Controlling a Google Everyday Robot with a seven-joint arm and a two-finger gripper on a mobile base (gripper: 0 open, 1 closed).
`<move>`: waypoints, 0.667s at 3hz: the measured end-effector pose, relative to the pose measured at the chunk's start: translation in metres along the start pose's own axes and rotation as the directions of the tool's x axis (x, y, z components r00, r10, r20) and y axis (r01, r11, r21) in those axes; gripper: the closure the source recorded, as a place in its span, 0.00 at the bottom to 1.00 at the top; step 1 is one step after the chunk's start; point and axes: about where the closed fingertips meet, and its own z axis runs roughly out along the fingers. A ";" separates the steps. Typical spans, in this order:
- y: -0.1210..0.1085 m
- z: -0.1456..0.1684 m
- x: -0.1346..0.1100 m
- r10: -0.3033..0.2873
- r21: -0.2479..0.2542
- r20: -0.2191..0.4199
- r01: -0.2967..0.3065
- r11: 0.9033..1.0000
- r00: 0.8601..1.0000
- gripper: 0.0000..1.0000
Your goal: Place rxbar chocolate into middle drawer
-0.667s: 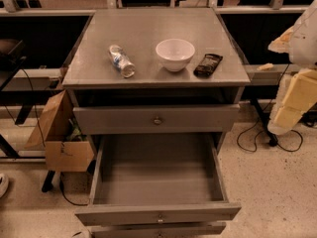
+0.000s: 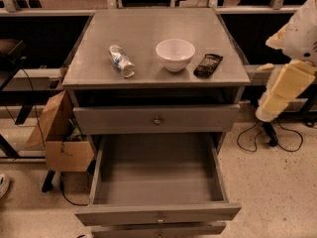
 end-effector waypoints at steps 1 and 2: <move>-0.034 0.028 -0.020 0.091 0.003 0.088 -0.091 0.996 0.992 0.00; -0.070 0.059 -0.034 0.200 0.023 0.163 -0.206 0.978 0.966 0.00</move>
Offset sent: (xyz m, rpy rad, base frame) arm 0.1610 0.0207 -0.0427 0.3398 -0.1186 -0.3119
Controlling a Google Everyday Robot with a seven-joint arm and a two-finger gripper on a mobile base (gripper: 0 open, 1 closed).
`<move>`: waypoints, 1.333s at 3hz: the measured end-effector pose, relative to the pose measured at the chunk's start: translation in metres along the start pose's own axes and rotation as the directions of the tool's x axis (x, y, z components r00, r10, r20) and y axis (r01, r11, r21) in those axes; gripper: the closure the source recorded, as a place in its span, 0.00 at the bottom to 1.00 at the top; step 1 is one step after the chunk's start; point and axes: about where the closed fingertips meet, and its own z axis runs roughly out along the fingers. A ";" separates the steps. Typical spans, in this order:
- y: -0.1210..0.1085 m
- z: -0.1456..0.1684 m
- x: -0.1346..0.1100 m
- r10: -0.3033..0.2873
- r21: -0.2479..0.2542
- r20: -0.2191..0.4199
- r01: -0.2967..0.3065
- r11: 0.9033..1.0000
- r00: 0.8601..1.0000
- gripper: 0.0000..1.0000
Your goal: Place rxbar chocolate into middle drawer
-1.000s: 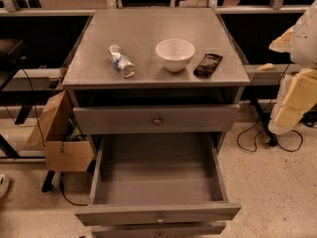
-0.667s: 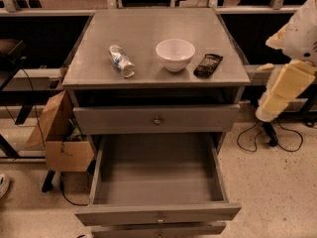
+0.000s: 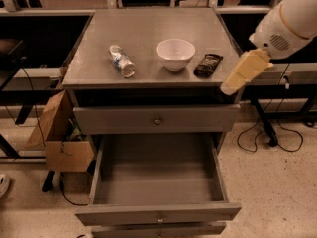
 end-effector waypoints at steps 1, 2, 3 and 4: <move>-0.040 0.028 -0.019 0.114 0.059 0.080 -0.118 0.991 0.990 0.00; -0.041 0.032 -0.022 0.103 0.061 0.088 -0.108 0.992 0.991 0.00; -0.071 0.065 -0.035 0.095 0.073 0.166 -0.109 0.991 0.981 0.00; -0.071 0.065 -0.035 0.095 0.072 0.166 -0.109 0.991 0.981 0.00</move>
Offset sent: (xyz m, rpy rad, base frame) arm 0.0443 0.0015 -0.0059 0.0721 -0.0441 -0.0949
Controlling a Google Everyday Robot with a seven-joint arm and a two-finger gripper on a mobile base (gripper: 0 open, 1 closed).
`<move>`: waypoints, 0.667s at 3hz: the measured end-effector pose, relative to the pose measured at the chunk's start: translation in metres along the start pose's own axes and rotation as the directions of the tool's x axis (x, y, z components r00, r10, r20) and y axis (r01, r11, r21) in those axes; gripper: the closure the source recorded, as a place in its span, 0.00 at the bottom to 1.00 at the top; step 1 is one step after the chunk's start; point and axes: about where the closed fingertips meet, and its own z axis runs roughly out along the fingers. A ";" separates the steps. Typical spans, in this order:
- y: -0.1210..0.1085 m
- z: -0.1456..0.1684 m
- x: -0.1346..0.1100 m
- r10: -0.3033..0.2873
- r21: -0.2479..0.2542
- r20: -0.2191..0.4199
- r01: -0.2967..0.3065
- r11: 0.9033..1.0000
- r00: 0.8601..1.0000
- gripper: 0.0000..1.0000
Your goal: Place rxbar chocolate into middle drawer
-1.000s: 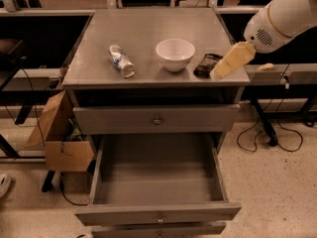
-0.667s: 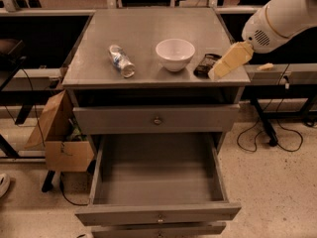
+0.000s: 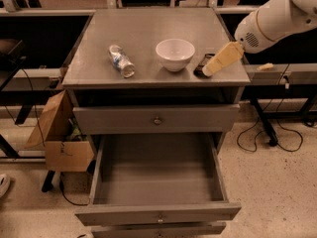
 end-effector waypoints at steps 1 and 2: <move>-0.003 0.005 0.003 0.002 0.014 0.023 -0.002 1.000 1.000 0.00; -0.017 0.021 0.005 0.006 0.031 0.078 -0.008 0.999 0.997 0.00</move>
Offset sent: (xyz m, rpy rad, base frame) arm 0.0438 -0.0174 -0.0257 0.0942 -0.1285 -0.0184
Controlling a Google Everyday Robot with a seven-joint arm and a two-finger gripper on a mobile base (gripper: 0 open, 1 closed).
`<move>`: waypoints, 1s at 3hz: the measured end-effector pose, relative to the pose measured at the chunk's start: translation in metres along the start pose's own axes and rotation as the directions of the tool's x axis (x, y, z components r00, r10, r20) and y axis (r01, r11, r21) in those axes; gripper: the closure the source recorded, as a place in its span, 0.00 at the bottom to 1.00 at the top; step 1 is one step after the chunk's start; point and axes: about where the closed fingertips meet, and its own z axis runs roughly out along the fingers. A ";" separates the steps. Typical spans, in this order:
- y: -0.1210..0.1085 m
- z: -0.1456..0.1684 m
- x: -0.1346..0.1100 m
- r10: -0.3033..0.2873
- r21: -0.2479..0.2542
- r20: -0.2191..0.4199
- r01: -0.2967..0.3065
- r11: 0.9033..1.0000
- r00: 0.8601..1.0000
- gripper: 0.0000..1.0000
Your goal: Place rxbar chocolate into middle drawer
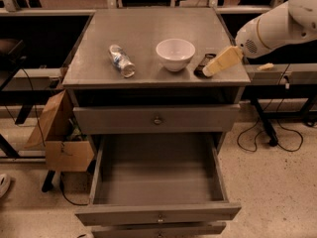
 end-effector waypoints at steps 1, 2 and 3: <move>-0.012 0.023 0.004 0.020 -0.016 0.053 -0.019 1.000 0.998 0.00; -0.018 0.042 0.006 0.041 -0.045 0.101 -0.036 0.998 0.994 0.00; -0.021 0.059 0.006 0.047 -0.061 0.129 -0.040 0.997 0.991 0.00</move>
Offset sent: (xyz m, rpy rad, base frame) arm 0.0513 -0.0006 -0.0388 0.1794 -0.0382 0.0422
